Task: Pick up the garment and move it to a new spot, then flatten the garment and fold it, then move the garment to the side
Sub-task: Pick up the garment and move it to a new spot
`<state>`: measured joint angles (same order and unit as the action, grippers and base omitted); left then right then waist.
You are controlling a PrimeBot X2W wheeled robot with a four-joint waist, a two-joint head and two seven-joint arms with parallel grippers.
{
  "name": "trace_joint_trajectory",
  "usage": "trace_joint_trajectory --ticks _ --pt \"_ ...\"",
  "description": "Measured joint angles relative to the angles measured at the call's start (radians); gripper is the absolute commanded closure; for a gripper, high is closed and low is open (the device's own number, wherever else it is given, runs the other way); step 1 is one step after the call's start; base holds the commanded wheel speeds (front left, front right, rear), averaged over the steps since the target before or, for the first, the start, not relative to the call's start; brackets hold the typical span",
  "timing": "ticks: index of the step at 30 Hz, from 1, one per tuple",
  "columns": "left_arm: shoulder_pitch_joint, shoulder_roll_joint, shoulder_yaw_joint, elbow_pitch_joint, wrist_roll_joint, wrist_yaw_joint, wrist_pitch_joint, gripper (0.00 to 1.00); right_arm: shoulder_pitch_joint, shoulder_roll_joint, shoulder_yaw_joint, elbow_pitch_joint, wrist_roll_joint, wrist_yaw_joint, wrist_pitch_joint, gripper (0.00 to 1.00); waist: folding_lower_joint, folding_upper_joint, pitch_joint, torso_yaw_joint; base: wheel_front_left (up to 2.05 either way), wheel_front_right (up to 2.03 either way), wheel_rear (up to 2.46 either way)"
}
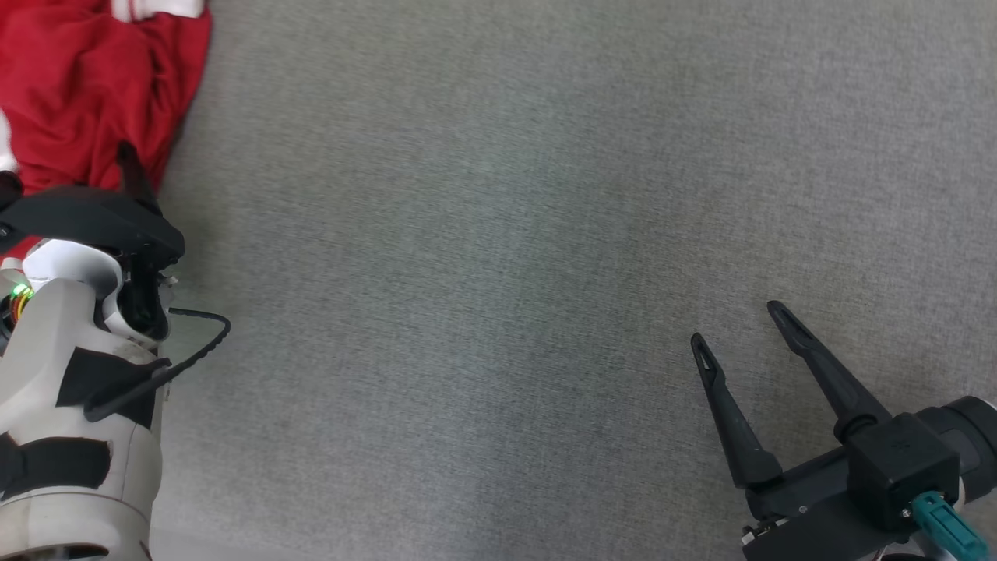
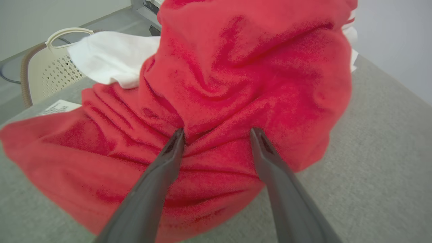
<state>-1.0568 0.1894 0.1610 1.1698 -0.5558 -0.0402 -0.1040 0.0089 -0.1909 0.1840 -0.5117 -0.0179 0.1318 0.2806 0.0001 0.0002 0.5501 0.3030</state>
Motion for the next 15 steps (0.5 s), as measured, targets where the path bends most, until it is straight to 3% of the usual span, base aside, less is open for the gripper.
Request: trace_joint_trajectory --ticks 3,4,5,15 --pt "-0.012 0.001 0.004 0.027 -0.002 0.015 -0.036 0.0 0.0 -0.005 0.0 -0.007 0.0 0.0 0.003 0.0 0.0 0.0 0.021 -0.02 0.0 0.0 0.0" --pt "-0.012 0.004 0.003 0.033 -0.002 0.014 -0.046 0.54 0.0 -0.005 0.001 -0.008 0.0 0.0 0.004 0.0 0.0 0.0 0.024 -0.025 0.0 0.0 0.0" --pt "-0.012 0.005 0.001 0.038 -0.002 0.011 -0.057 1.0 0.0 -0.005 0.0 -0.008 0.0 0.0 0.004 0.0 -0.0001 0.0 0.026 -0.028 0.0 0.0 0.0" --pt "-0.013 0.046 -0.035 0.062 0.022 -0.014 -0.112 1.0 -0.02 0.011 0.031 0.057 0.022 0.0 -0.036 0.0 -0.0001 -0.0002 -0.019 -0.032 0.0 0.0 0.0"
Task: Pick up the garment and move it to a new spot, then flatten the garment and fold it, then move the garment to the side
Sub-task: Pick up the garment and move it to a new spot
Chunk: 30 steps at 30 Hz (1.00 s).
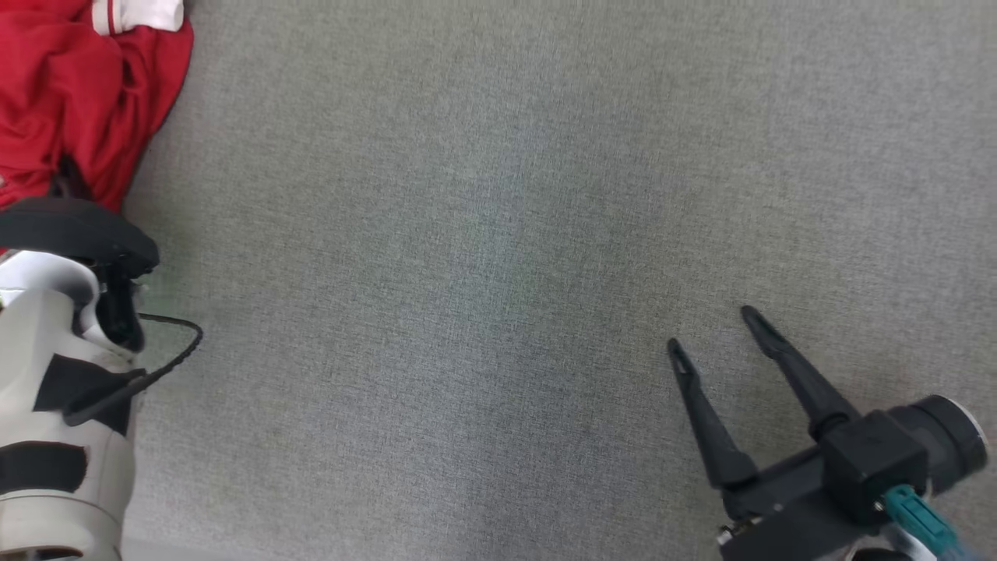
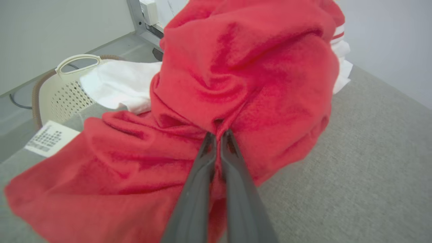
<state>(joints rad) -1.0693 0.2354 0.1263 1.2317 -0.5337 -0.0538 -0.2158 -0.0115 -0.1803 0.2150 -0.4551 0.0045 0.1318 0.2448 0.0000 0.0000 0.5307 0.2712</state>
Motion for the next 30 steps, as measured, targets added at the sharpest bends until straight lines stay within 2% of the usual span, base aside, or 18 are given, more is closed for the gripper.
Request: trace_joint_trajectory --ticks 9,17,23,30 --pt "0.0 0.08 -0.043 -0.001 0.04 -0.028 -0.004 1.0 -0.075 0.065 0.044 0.168 0.05 0.0 -0.109 0.0 -0.0001 0.0 -0.089 -0.019 0.0 0.0 0.0" --pt "-0.019 0.151 -0.107 -0.049 0.095 -0.045 0.008 1.0 -0.112 0.113 0.057 0.337 0.105 0.0 -0.222 0.0 -0.0002 -0.0001 -0.22 -0.048 0.0 0.0 0.0" --pt "-0.02 0.155 -0.139 -0.13 0.101 -0.061 0.015 1.0 -0.112 0.127 0.056 0.428 0.138 0.0 -0.286 0.0 -0.0003 -0.0001 -0.324 -0.074 0.0 0.0 0.0" --pt "0.001 0.131 -0.142 -0.383 0.03 -0.071 -0.013 1.0 -0.116 0.129 0.062 0.486 0.193 0.0 -0.335 0.0 -0.0004 -0.0002 -0.42 -0.128 0.0 0.0 0.0"
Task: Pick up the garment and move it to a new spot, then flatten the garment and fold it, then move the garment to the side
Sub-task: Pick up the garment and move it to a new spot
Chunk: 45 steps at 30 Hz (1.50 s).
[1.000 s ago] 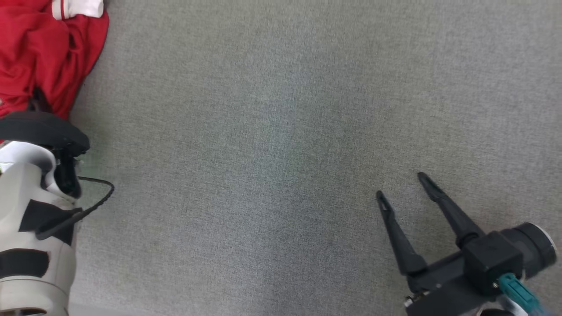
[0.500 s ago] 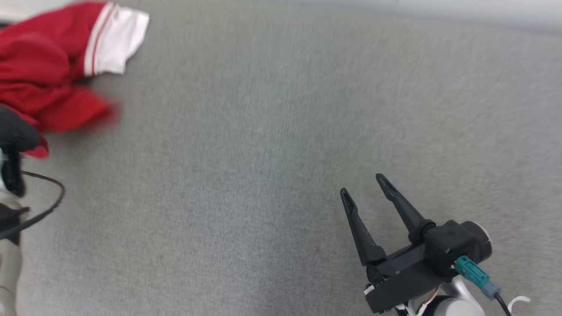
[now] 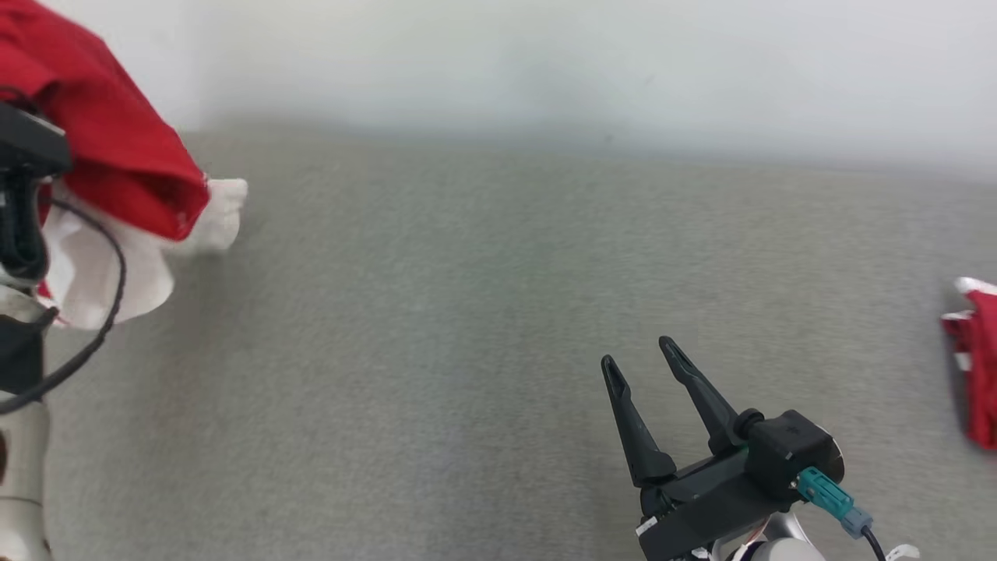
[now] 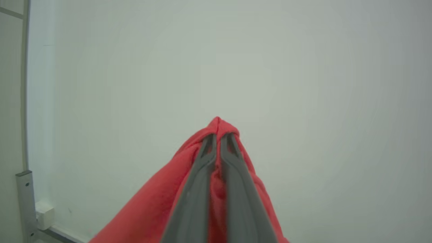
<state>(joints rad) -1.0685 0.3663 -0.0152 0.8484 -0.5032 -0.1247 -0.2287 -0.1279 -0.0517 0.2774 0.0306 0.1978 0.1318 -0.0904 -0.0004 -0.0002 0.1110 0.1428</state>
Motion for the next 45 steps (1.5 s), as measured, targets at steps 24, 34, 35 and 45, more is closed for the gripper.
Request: trace_joint_trajectory --ticks 24,34,35,45 --pt "0.455 -0.141 -0.142 -0.886 -0.03 0.128 0.199 1.0 -0.013 0.0 -0.014 0.033 0.027 0.0 -0.033 0.0 0.0004 0.0001 -0.038 -0.405 0.0 0.0 0.0" --pt "0.612 -0.225 -0.28 -0.542 -0.025 0.059 0.099 0.37 -0.018 0.001 -0.001 0.033 0.024 0.0 -0.032 0.0 0.0006 0.0003 0.019 -0.473 0.0 0.0 0.0" --pt "0.612 -0.235 -0.286 -0.506 -0.021 0.058 0.081 0.0 -0.019 0.0 -0.001 0.032 0.022 0.0 -0.032 0.0 0.0006 0.0003 0.02 -0.469 0.0 0.0 0.0" --pt "0.615 -0.245 -0.367 -0.349 0.089 0.041 -0.024 0.0 -0.017 0.001 -0.02 0.024 0.002 0.0 -0.024 0.0 0.0005 0.0003 0.001 -0.401 0.0 0.0 0.0"
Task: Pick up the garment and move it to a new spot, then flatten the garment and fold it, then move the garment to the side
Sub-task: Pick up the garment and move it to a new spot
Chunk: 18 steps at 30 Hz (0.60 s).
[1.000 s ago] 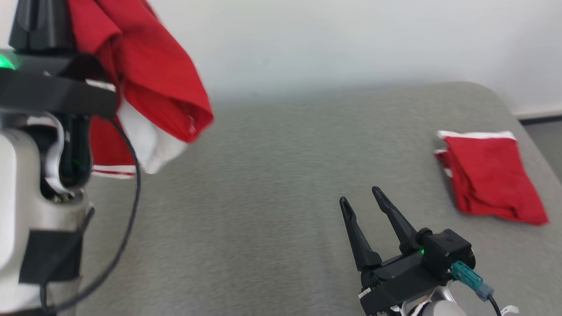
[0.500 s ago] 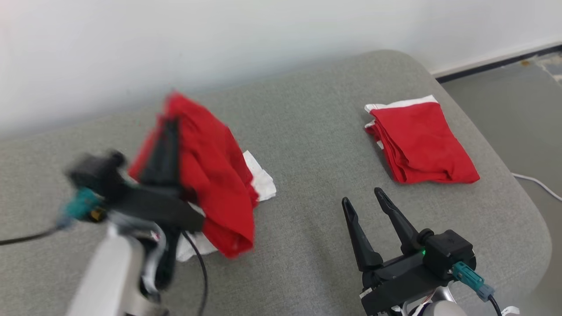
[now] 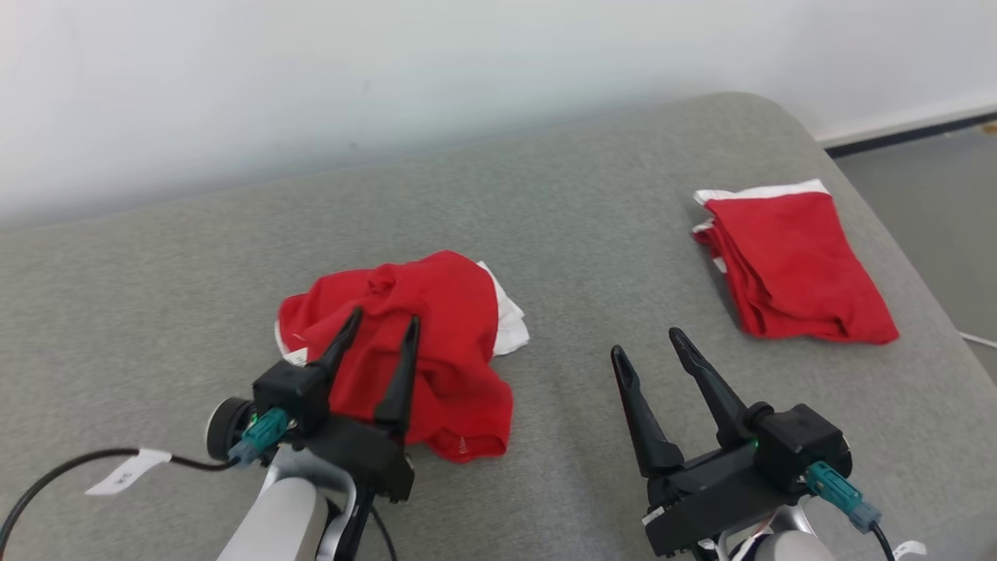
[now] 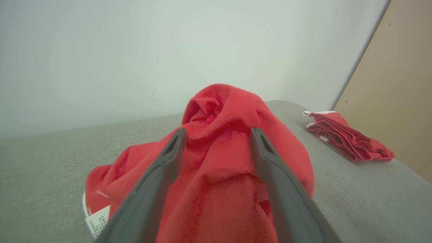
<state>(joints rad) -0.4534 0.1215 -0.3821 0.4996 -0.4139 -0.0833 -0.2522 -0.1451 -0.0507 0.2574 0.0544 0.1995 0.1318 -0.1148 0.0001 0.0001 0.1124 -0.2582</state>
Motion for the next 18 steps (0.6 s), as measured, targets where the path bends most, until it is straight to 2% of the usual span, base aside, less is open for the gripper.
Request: trace_joint_trajectory --ticks 3,6,11,18 --pt "0.03 0.02 -0.007 -0.012 0.042 0.002 -0.007 0.0 0.007 0.0 -0.02 -0.001 -0.003 0.0 0.002 0.0 0.0 -0.0001 -0.011 0.028 0.0 0.0 0.0" --pt "0.083 0.028 0.01 -0.069 0.069 0.024 -0.009 0.0 0.026 0.0 -0.048 -0.001 -0.017 0.0 0.009 0.0 -0.0001 0.0 -0.021 0.064 0.0 0.0 0.0" --pt "0.209 0.026 0.086 -0.241 0.108 0.057 -0.01 0.0 0.048 0.0 -0.115 -0.003 -0.03 0.0 0.009 0.0 -0.0001 0.0 -0.037 0.131 0.0 0.0 0.0" --pt "0.38 -0.005 0.226 -0.467 0.141 0.047 -0.01 0.0 0.068 0.0 -0.192 0.03 -0.062 0.0 -0.01 0.0 -0.0002 0.0 -0.062 0.218 0.0 0.0 0.0"
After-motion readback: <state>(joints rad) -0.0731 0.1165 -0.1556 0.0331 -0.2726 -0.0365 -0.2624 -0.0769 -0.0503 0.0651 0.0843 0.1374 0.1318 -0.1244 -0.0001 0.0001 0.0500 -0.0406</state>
